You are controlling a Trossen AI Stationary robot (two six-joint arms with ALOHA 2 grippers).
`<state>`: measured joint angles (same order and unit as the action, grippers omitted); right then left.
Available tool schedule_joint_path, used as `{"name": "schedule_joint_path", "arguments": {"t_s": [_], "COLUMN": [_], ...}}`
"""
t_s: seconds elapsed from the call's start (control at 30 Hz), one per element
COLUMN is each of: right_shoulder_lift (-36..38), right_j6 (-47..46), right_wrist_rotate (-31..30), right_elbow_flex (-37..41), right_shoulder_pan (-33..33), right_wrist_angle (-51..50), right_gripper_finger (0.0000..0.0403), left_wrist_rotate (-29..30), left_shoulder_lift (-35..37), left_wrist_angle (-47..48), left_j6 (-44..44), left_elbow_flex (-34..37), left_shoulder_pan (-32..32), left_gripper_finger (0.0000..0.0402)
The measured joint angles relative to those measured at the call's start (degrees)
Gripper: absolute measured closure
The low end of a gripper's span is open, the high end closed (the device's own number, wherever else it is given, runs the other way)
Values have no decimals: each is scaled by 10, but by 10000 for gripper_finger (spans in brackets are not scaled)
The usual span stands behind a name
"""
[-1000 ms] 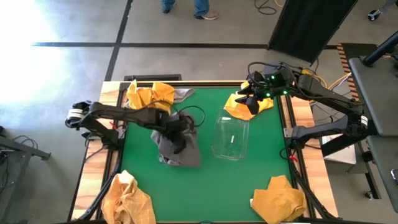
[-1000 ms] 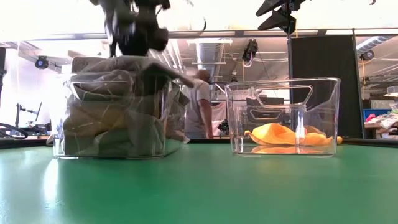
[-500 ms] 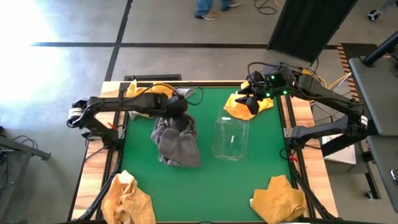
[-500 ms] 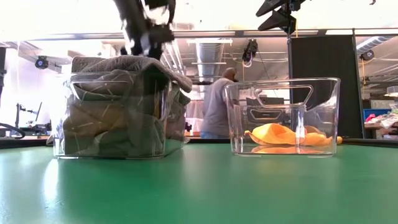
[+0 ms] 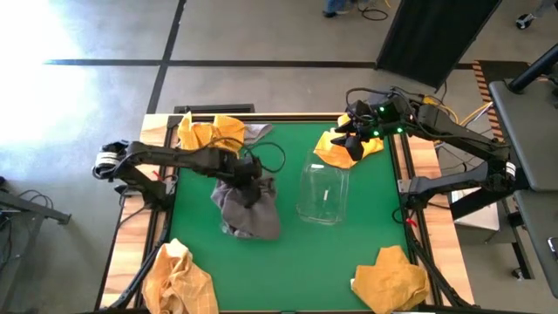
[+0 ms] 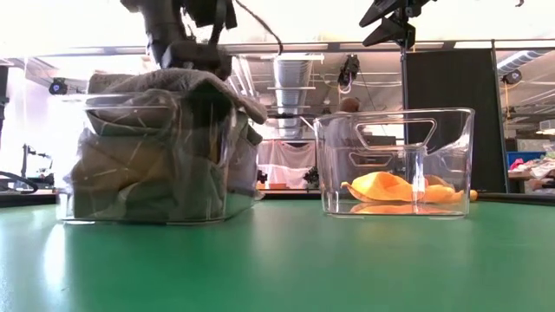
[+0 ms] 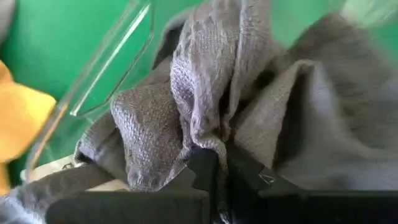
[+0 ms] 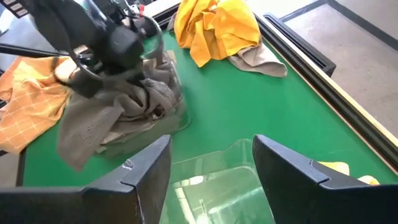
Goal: Sort towels by color in basket
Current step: Put the dark gray towel into the left transparent bin
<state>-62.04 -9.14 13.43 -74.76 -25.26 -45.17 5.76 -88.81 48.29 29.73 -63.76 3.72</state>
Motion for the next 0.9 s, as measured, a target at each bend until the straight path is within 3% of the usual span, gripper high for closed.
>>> {"name": "schedule_joint_path", "arguments": {"t_s": [0.17, 0.4, 0.53, 0.73, 0.9], "right_shoulder_lift": [0, 0, 0, 0, 0], "right_j6": [-2, -13, -14, -14, -11], "right_wrist_rotate": [-1, -1, -1, -27, -34], "right_elbow_flex": [0, 0, 0, 0, 0], "right_shoulder_pan": [0, 0, 0, 0, 0], "right_wrist_angle": [4, 4, 4, 4, 4], "right_gripper_finger": [188, 181, 177, 178, 179], "left_wrist_rotate": [3, 8, 10, 7, -46], "left_shoulder_lift": [-37, -47, -37, -29, -19], "left_wrist_angle": [-59, -35, 45, 230, 194], "left_j6": [26, 7, -21, -61, -158], "left_elbow_flex": [62, 44, -17, -184, -266], "left_shoulder_pan": [27, 32, 33, 18, -25], "left_gripper_finger": [398, 357, 310, 248, 231]}}
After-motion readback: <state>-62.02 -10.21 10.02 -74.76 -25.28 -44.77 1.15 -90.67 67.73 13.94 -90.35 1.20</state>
